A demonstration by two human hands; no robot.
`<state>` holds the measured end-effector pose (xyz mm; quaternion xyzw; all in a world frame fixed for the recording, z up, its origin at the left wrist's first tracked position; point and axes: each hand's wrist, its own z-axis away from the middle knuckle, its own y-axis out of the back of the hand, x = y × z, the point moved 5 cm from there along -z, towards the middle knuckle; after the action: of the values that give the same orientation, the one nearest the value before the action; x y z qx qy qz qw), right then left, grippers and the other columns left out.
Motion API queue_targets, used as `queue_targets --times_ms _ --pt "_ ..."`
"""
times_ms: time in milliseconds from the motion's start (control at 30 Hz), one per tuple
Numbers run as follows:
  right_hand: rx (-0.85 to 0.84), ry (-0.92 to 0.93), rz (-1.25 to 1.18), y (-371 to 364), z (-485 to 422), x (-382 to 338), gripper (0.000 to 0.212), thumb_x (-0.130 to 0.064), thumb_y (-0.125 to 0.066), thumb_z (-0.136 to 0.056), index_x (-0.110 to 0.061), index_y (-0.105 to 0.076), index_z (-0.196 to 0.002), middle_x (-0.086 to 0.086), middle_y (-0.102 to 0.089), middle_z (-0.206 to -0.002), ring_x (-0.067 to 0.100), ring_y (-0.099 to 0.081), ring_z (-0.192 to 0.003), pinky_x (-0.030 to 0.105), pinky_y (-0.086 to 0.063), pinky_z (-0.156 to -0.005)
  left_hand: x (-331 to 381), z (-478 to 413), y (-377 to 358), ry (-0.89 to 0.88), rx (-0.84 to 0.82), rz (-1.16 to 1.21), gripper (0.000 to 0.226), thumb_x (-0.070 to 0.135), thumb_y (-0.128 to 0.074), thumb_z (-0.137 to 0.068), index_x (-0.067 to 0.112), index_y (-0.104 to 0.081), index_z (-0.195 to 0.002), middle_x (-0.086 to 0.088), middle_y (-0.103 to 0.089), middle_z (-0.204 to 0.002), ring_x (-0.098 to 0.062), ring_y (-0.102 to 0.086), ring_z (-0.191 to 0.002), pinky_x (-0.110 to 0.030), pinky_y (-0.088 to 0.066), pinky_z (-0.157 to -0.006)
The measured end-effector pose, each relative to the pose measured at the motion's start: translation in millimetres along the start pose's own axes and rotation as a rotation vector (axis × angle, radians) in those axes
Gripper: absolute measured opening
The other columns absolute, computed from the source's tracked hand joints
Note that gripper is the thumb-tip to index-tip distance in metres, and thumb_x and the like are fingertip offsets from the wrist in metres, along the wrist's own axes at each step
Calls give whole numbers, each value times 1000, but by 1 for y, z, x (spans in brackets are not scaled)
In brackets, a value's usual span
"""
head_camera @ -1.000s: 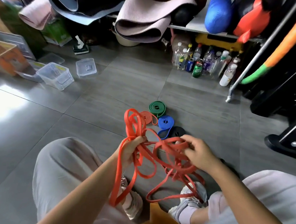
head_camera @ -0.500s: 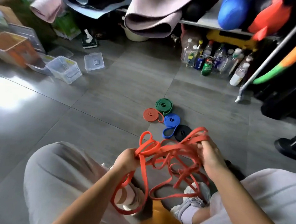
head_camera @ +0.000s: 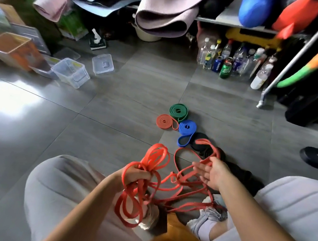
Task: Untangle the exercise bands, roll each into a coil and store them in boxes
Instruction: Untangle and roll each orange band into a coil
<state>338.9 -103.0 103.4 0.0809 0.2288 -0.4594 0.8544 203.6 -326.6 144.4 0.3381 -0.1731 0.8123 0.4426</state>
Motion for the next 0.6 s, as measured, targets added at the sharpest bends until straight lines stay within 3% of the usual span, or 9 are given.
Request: queue_targets --times_ms 33,100,233,300,333,400,500,600 --pt "-24 -9 123 -8 1 4 29 -32 -25 -99 -19 -48 -86 3 -74 -73 15 -65 -71 28 -34 -63 1 1 0 -7 13 15 3 2 -64 -70 0 -61 -71 -12 -56 -61 -21 -52 -52 -29 -43 -53" --pt "-53 13 363 -21 5 10 28 -27 -31 -99 -16 -52 -83 5 -73 -74 13 -65 -64 25 -36 -59 5 0 1 -47 48 71 14 -8 -58 -81 -1 -61 -69 -9 -58 -56 -16 -53 -45 -24 -45 -47" --pt "-47 177 728 -38 7 21 20 -17 -50 -90 -12 -50 -71 -2 -65 -56 11 -61 -50 19 -39 -52 14 0 -2 -75 41 268 15 -1 -56 -88 4 -61 -75 -10 -54 -60 -19 -50 -48 -26 -43 -48" --pt "6 338 945 -41 4 24 10 -18 -60 -81 -15 -50 -80 -4 -62 -68 16 -61 -67 25 -43 -63 21 0 -1 -108 55 324 16 4 -60 -87 6 -62 -72 -14 -53 -64 -24 -48 -51 -29 -42 -51" --pt "-3 399 1035 -44 4 26 17 -21 -62 -79 -19 -54 -93 -4 -61 -79 18 -60 -80 27 -44 -72 25 0 -1 -129 59 324 13 6 -62 -86 5 -62 -72 -15 -52 -67 -25 -46 -55 -30 -39 -55" --pt "-153 450 1026 -53 7 33 41 -25 -63 -76 -24 -53 -116 -8 -60 -87 14 -57 -86 27 -46 -78 32 2 -3 -154 47 294 10 8 -66 -83 4 -63 -74 -16 -53 -71 -26 -46 -58 -29 -39 -57" --pt "-285 470 910 -61 14 36 32 -31 -64 -65 -40 -57 -95 -11 -62 -92 10 -62 -87 25 -51 -74 42 5 -9 -168 21 286 12 3 -62 -85 5 -64 -74 -12 -57 -68 -22 -53 -56 -27 -47 -53" --pt "-161 593 871 -54 13 29 21 -37 -68 -74 -33 -54 -89 -9 -62 -85 15 -62 -84 31 -48 -74 53 12 -16 -191 -28 395 7 0 -64 -80 4 -63 -75 -8 -60 -63 -14 -56 -47 -21 -45 -42"
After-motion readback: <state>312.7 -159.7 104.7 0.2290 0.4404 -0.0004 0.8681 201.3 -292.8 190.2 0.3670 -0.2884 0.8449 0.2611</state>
